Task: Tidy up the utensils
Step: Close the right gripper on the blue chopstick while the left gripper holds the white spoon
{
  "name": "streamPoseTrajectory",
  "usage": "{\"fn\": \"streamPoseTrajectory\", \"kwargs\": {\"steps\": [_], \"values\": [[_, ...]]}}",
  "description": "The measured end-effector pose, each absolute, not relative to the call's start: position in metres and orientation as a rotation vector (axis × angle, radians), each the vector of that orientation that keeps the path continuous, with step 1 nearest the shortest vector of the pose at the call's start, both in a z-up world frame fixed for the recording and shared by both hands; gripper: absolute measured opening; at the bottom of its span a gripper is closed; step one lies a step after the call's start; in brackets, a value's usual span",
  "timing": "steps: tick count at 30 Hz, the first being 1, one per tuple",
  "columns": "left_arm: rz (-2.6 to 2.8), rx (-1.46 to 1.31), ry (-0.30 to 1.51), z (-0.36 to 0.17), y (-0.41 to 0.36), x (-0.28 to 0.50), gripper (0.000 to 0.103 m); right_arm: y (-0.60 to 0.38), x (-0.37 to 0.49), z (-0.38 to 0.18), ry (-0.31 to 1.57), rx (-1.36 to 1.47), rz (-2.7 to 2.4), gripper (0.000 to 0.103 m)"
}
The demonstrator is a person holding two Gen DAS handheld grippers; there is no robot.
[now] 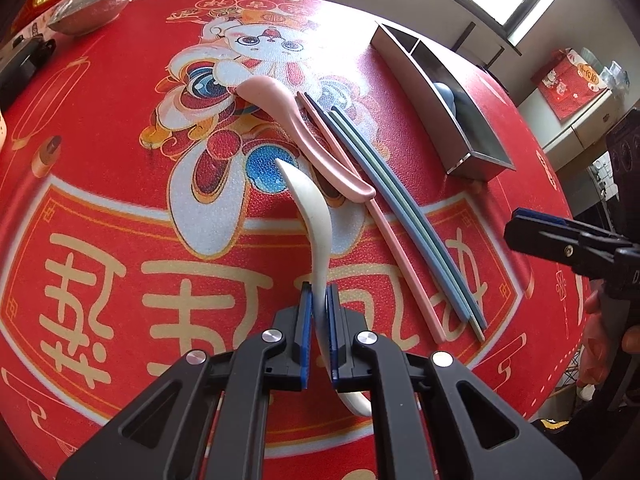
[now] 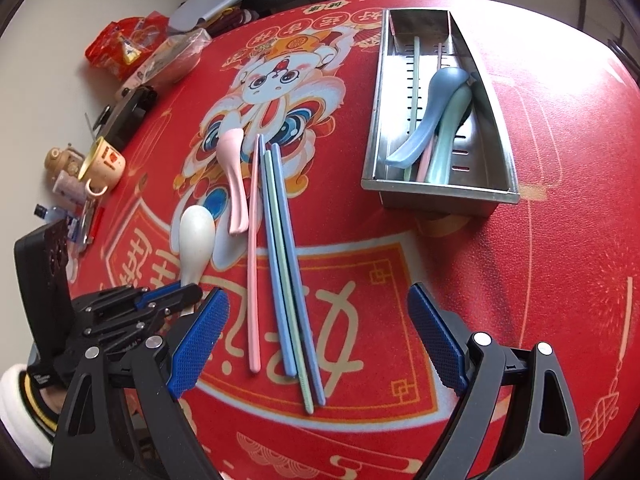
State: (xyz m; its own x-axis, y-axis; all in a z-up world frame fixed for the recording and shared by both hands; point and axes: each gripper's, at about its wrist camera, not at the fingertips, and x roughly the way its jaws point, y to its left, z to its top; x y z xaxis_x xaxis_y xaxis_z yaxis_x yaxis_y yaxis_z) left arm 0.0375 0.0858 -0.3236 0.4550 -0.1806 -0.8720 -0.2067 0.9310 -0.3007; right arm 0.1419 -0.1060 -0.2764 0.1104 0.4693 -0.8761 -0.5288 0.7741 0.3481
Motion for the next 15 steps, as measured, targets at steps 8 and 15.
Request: {"fn": "streamPoseTrajectory", "kwargs": {"steps": [8, 15], "values": [[-0.016, -0.445, 1.076, -0.327, 0.094, 0.032, 0.007, -0.091, 0.134, -0.291, 1.295, -0.148, 0.753, 0.038], [-0.03, -0.469, 1.06, -0.328, 0.097, 0.029, 0.008, -0.08, 0.138, -0.305, 1.284, -0.204, 0.741, 0.016]]}}
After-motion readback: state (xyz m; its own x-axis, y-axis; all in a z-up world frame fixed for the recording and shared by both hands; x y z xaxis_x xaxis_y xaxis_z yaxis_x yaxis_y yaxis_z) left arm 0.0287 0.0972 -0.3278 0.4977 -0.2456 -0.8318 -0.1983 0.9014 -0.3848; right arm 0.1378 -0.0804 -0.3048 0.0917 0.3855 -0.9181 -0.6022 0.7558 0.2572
